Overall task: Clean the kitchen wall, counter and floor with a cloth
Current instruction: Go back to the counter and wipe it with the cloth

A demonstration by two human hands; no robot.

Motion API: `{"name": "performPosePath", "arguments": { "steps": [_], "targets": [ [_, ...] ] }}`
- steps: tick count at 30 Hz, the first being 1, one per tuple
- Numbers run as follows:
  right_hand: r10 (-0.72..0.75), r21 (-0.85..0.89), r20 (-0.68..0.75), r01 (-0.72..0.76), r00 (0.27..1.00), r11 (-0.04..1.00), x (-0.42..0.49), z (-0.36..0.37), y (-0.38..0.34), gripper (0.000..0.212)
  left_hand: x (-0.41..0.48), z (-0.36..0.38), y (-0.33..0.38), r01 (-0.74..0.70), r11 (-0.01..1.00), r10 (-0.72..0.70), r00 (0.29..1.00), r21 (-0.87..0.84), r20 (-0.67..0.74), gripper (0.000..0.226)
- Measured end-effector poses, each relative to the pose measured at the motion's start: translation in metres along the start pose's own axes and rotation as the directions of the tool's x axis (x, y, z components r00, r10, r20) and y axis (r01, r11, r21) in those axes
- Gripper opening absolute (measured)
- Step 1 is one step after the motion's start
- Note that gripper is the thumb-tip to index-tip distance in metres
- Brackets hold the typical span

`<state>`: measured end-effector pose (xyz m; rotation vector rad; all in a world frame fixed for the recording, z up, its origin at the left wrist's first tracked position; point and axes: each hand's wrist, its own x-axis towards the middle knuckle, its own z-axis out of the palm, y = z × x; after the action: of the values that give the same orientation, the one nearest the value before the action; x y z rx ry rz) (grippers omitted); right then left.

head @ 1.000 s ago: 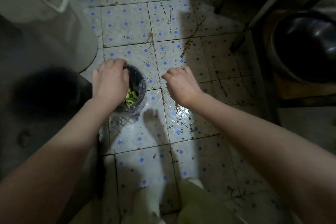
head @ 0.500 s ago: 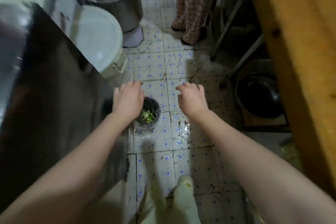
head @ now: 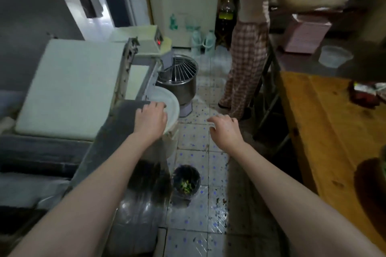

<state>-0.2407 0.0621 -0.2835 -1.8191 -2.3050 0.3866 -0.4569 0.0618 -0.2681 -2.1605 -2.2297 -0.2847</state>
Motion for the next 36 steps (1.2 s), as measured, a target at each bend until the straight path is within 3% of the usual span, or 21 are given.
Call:
{"name": "performPosePath", "arguments": {
  "steps": [11,20,31,36],
  "targets": [
    [-0.225,0.025,-0.097,0.228,0.97,0.973,0.05,-0.044,-0.105,0.033,-0.011,-0.089,-0.105,0.21,0.976,-0.205,0.975,0.05,-0.083,0.033],
    [-0.472,0.017,-0.086,0.475,0.877,0.88,0.099,-0.056,-0.166,0.033,-0.019,-0.119,-0.148,0.389,0.921,-0.379,0.913,0.04,-0.155,0.034],
    [-0.719,0.024,-0.043,0.72,0.694,0.694,0.14,-0.091,-0.224,0.032,-0.047,-0.149,-0.16,0.654,0.757,-0.633,0.728,-0.012,-0.265,0.03],
    [-0.826,0.031,0.001,0.825,0.564,0.564,0.122,-0.074,-0.267,0.031,-0.107,-0.163,-0.16,0.776,0.63,-0.739,0.604,0.011,-0.299,0.029]
  ]
}}
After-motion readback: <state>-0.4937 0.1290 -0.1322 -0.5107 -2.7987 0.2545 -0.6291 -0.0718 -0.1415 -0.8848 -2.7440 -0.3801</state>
